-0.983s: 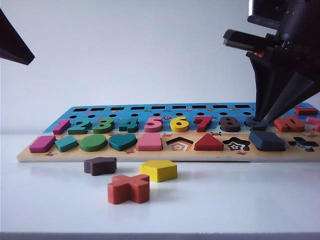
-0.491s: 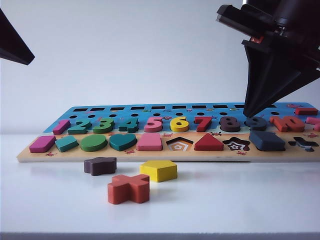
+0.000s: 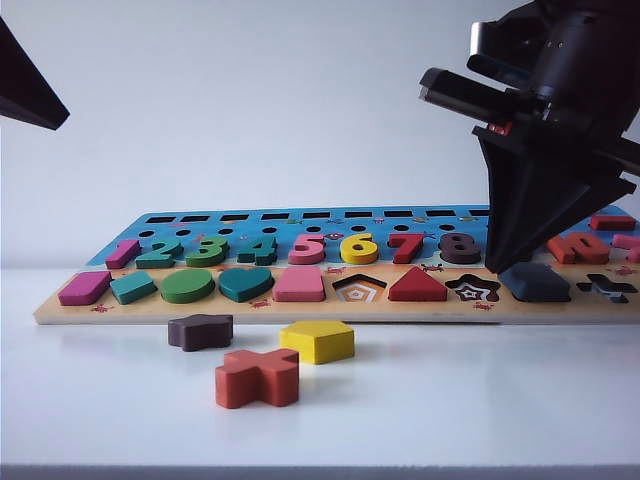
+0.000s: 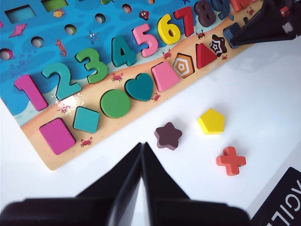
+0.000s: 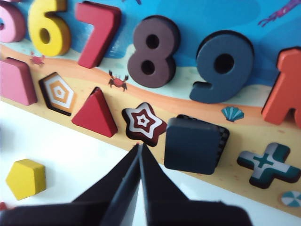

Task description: Insert the cube into the slot.

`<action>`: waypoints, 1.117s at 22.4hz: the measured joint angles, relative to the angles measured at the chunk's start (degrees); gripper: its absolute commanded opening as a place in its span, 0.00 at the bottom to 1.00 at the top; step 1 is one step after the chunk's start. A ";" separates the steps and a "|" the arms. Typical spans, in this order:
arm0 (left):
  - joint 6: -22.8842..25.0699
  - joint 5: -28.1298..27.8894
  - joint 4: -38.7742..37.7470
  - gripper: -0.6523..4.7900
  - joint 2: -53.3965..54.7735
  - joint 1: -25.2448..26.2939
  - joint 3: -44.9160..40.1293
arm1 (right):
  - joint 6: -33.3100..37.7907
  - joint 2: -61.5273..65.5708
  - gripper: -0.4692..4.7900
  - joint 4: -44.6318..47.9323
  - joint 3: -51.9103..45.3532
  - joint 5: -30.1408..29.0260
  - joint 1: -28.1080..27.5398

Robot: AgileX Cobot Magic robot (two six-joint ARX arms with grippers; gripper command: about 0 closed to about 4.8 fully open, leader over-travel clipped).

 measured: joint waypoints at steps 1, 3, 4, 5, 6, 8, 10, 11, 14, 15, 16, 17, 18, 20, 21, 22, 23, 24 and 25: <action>0.00 -0.02 0.00 0.14 0.00 0.00 0.00 | 0.00 0.50 0.07 0.02 0.00 0.20 0.00; 0.00 0.00 0.00 0.14 0.00 0.00 0.00 | 0.00 0.87 0.07 0.04 -0.02 0.76 0.00; 0.00 0.00 0.00 0.14 0.00 0.00 0.00 | 0.00 0.87 0.07 0.11 -0.02 1.49 0.00; 0.00 0.00 0.00 0.14 0.00 0.00 0.00 | 0.00 0.87 0.07 0.11 -0.02 1.92 0.00; 0.00 0.00 0.00 0.14 0.00 0.00 0.00 | 0.00 0.87 0.07 0.11 -0.02 2.08 0.00; 0.00 0.00 0.00 0.14 0.00 0.00 0.00 | 0.00 0.87 0.07 0.11 -0.02 2.67 0.00; 0.00 0.00 0.00 0.14 0.00 0.00 0.00 | 0.00 0.87 0.07 0.13 -0.02 3.02 0.00; 0.00 -0.02 0.00 0.14 0.00 0.00 0.00 | 0.00 0.87 0.07 0.11 -0.02 3.17 0.00; 0.00 0.00 0.00 0.14 0.00 0.00 0.00 | 0.00 0.87 0.07 0.11 -0.02 4.28 0.00; 0.00 0.00 0.00 0.14 0.00 0.00 0.00 | -0.02 0.87 0.07 0.11 -0.02 4.48 0.00; 0.00 0.00 0.00 0.14 0.00 0.00 0.00 | 0.00 0.87 0.07 0.11 -0.02 4.57 -0.02; 0.00 0.00 0.00 0.14 0.00 0.00 0.00 | -0.02 0.87 0.07 0.13 -0.02 4.68 -0.02; 0.00 0.00 0.00 0.14 0.00 0.00 0.00 | -0.02 0.87 0.07 0.11 -0.02 4.87 -0.02; 0.00 0.00 0.00 0.14 0.00 0.00 0.00 | -0.02 0.87 0.07 0.11 -0.02 5.25 -0.02; 0.00 0.00 0.00 0.14 0.00 0.00 0.00 | -0.02 0.87 0.07 0.13 -0.02 5.29 -0.02; 0.00 0.00 0.00 0.14 0.00 0.00 0.00 | -0.04 0.87 0.07 0.15 -0.02 5.31 -0.02; 0.00 0.00 0.00 0.14 -0.02 0.00 0.00 | -0.07 0.85 0.07 0.31 -0.02 5.29 -0.02; 0.00 0.00 0.00 0.14 -0.02 0.00 0.00 | -0.07 0.70 0.07 0.66 -0.02 4.90 -0.02; 0.00 0.00 0.00 0.14 -0.02 0.00 0.00 | -0.07 0.39 0.09 1.25 -0.02 3.96 -0.04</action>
